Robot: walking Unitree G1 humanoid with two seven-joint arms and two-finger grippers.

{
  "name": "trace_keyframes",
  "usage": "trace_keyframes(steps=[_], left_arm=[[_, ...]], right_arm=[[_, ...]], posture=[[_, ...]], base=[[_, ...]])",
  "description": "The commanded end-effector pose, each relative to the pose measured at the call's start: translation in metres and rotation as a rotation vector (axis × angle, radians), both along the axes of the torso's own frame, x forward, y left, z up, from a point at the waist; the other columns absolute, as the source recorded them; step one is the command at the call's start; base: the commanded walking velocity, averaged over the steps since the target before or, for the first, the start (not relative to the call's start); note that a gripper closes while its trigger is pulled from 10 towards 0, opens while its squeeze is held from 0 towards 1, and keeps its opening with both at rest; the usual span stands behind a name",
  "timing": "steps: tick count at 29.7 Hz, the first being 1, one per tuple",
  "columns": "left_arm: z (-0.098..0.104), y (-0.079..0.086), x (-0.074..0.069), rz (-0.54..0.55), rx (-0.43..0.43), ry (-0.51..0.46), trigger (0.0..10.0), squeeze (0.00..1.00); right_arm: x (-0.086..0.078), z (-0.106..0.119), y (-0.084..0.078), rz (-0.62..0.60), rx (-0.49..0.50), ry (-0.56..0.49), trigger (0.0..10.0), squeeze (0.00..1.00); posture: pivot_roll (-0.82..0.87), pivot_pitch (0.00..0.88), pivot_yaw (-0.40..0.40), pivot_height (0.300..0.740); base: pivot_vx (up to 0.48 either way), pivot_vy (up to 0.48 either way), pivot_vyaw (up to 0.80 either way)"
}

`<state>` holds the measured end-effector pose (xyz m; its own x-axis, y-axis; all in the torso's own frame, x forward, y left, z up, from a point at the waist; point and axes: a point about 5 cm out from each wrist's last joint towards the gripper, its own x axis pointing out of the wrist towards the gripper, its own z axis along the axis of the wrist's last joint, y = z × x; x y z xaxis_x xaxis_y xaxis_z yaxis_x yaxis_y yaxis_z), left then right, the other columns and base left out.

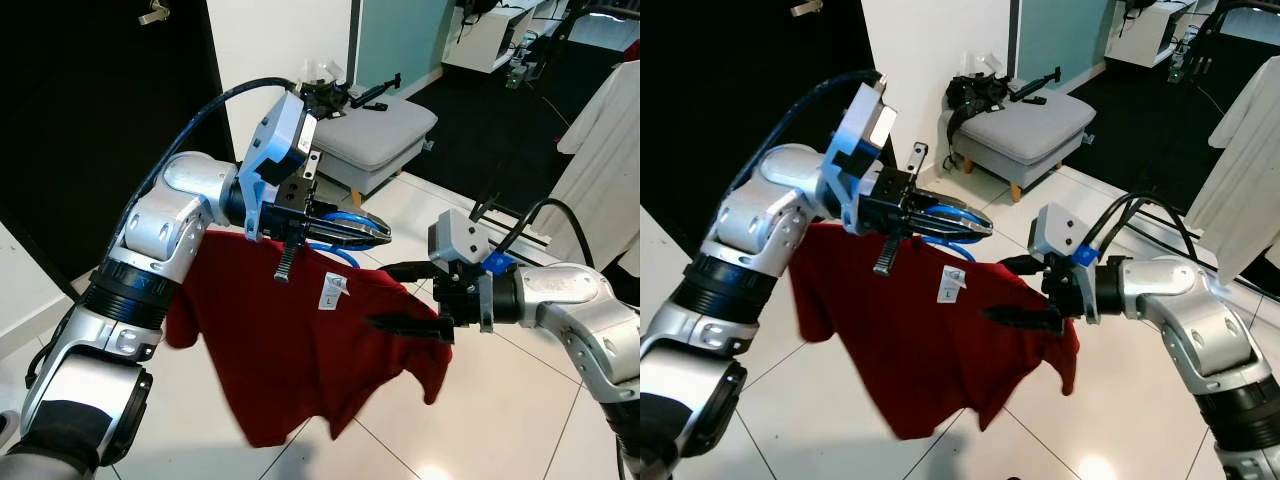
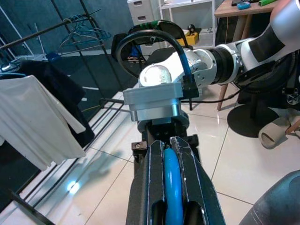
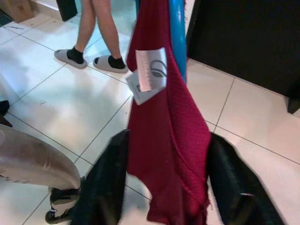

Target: Hang hanger

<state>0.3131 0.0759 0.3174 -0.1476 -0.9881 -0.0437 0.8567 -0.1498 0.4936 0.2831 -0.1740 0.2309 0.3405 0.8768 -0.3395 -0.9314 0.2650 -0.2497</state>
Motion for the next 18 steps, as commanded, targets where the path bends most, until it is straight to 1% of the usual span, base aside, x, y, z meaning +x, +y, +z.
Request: trace_keyframes(steps=[1,6,9,11,17,18], left_arm=[[0.0054,0.0024,-0.004,-0.008,-0.027,-0.016,10.0,0.0],[0.0064,0.0023,-0.0051,-0.013,-0.033,-0.012,10.0,0.0],[0.0083,0.0022,-0.0066,-0.023,-0.046,-0.005,10.0,0.0],[0.0121,0.0028,-0.0081,-0.033,-0.07,0.008,10.0,0.0],[0.0136,0.0032,-0.0088,-0.039,-0.087,0.024,10.0,0.0],[0.0134,0.0033,-0.0086,-0.04,-0.091,0.038,10.0,0.87]], right_arm=[[-0.0022,-0.0021,0.0051,0.016,-0.01,-0.007,0.0,0.0],[-0.0021,-0.002,0.0053,0.012,-0.006,-0.012,0.0,0.0],[-0.002,-0.0022,0.0055,0.007,0.0,-0.018,0.0,0.0],[-0.002,-0.0033,0.0056,0.005,0.003,-0.019,0.0,0.0],[-0.0018,-0.004,0.0055,0.0,0.008,-0.02,0.0,0.0],[-0.0016,-0.004,0.0054,-0.004,0.01,-0.023,0.0,0.0]], posture=[[-0.07,0.103,0.031,0.74],[-0.07,0.106,0.032,0.74],[-0.07,0.107,0.032,0.74],[-0.07,0.107,0.032,0.74],[-0.07,0.107,0.032,0.74],[-0.07,0.106,0.032,0.74]], base=[[0.0,0.0,0.0],[0.0,0.0,0.0],[0.0,0.0,0.0],[0.0,0.0,0.0],[0.0,0.0,0.0],[0.0,0.0,0.0]])
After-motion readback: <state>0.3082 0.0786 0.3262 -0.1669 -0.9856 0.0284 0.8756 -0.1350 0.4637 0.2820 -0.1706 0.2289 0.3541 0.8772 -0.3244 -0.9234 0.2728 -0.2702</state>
